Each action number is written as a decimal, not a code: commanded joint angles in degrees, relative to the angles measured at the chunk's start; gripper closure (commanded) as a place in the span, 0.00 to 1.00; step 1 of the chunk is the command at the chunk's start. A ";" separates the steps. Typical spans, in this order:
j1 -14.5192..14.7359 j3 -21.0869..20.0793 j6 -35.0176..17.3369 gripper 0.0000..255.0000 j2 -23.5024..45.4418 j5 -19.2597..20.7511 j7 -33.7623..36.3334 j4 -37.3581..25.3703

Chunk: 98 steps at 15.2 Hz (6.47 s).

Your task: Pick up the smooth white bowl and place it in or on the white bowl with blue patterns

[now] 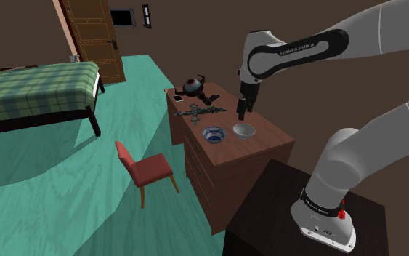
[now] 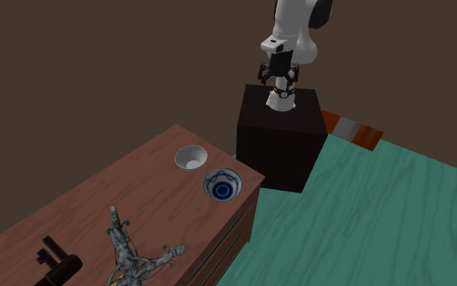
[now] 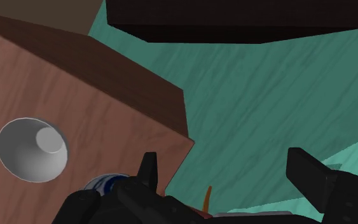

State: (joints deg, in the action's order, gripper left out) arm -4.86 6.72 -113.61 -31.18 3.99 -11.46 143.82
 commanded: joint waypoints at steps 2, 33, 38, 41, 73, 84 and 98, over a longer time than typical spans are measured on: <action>-1.07 2.66 -4.78 0.00 5.62 1.15 -3.20 -0.66; -14.21 8.88 -26.79 0.00 67.49 -11.92 -31.65 -37.24; -14.87 8.21 -29.05 0.00 70.22 -12.63 -32.11 -37.69; -14.88 8.21 -29.05 0.00 70.22 -12.63 -32.10 -37.71; -13.05 10.58 -20.26 1.00 60.48 -9.86 -30.93 -36.87; -12.20 11.70 -13.78 1.00 55.25 -8.08 -30.18 -38.29; -1.90 7.77 -4.98 1.00 57.03 -6.82 -14.99 -48.31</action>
State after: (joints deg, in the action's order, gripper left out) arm -7.61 14.83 -119.21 25.54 -2.89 -27.75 96.37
